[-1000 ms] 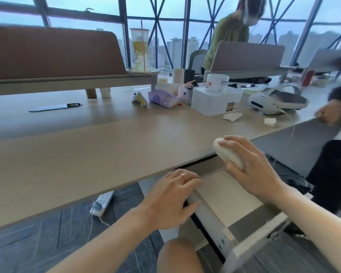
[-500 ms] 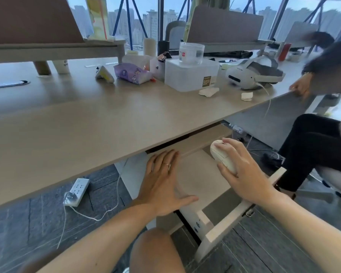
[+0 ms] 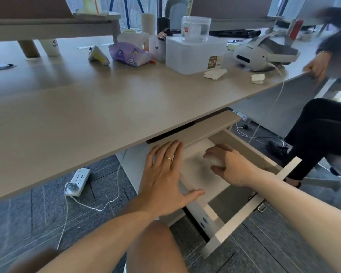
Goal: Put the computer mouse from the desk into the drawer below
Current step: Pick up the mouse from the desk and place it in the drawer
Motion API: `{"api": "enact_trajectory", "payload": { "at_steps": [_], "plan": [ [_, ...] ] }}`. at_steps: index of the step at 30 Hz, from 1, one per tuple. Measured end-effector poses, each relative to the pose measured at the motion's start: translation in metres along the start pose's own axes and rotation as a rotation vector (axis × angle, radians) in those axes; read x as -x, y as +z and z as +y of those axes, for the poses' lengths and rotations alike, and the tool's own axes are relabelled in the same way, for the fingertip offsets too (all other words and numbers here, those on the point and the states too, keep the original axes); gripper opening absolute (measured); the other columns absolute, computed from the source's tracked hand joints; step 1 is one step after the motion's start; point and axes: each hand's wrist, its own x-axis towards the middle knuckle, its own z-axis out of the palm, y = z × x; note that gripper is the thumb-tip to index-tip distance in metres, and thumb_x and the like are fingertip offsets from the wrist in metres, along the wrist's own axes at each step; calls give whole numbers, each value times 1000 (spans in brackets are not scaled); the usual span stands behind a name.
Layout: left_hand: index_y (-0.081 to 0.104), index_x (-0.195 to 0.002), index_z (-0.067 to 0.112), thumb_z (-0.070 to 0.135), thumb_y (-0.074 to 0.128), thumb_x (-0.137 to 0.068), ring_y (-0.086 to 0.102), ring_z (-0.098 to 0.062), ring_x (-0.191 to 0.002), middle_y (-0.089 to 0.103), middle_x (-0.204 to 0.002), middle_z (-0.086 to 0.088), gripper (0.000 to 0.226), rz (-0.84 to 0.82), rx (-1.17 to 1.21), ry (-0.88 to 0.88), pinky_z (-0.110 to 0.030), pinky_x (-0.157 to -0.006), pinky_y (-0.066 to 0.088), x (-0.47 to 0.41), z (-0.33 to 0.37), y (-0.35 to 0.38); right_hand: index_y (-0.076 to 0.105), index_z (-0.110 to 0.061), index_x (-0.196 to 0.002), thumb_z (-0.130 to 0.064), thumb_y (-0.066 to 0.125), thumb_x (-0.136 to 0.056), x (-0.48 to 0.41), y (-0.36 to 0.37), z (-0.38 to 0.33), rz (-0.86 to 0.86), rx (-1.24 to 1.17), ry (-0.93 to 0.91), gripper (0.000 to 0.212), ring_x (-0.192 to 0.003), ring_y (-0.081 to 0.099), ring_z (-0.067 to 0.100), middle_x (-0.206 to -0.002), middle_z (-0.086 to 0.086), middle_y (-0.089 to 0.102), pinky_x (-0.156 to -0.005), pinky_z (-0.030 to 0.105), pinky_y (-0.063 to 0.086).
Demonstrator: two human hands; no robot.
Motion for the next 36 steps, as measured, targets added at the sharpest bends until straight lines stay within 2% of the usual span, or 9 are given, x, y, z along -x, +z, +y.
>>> {"api": "enact_trajectory", "payload": {
  "at_steps": [3,7,10,19,21,24,26,31,36],
  "plan": [
    [25,-158,9,92,42,-73,26,-22,-151,32,-164,-5,119,-5,-4,0,-46,-124,16,0,-1,1,58,-19,-133,-26,65,-87,-16,13,12,-53,-26,66,47,-129,48,24,-135,6,52,-107,30,37],
    [25,-158,10,92,43,-73,25,-21,-151,30,-165,-4,119,-15,11,-6,-46,-123,17,-1,-2,3,50,-20,-141,-33,60,-90,-34,26,17,-181,18,105,54,-136,42,22,-144,2,47,-109,27,30],
    [21,-159,11,93,41,-73,23,-20,-152,27,-166,-3,120,-25,3,-13,-45,-123,15,-2,-2,4,46,-27,-142,-39,58,-88,-40,34,23,-229,13,152,56,-137,40,22,-146,1,43,-112,33,32],
    [20,-159,12,94,40,-71,23,-20,-152,27,-166,-3,122,-35,-7,-25,-45,-124,13,-2,-1,6,30,-34,-149,-34,57,-91,-41,41,21,-278,83,175,64,-134,44,29,-156,3,25,-109,38,38],
    [20,-159,12,94,40,-72,22,-20,-152,27,-166,-3,122,-44,-7,-27,-46,-123,14,-3,-1,5,22,-36,-152,-42,59,-90,-40,40,19,-280,92,181,72,-139,39,30,-160,3,19,-111,39,36],
    [21,-159,11,94,39,-72,23,-20,-152,27,-166,-4,122,-46,-9,-32,-46,-124,14,-3,-1,5,11,-39,-155,-68,60,-78,-37,31,19,-267,105,246,96,-145,29,34,-164,4,10,-115,45,32],
    [21,-159,11,94,38,-72,23,-20,-152,27,-166,-4,121,-47,-11,-32,-46,-124,13,-3,0,5,8,-40,-155,-73,61,-72,-31,22,20,-282,135,255,103,-140,38,35,-162,6,13,-110,44,38],
    [19,-160,12,94,39,-71,21,-20,-152,26,-167,-3,122,-50,-8,-36,-45,-125,11,-3,0,4,19,-44,-150,-38,66,-81,-22,25,19,-294,131,186,84,-116,57,32,-149,6,30,-94,38,49],
    [21,-159,11,94,40,-71,22,-20,-152,26,-167,-3,123,-47,-9,-31,-45,-125,11,-3,1,4,22,-48,-150,-25,62,-87,-24,22,22,-279,113,223,78,-111,57,33,-146,7,33,-90,40,52]
  ]
}}
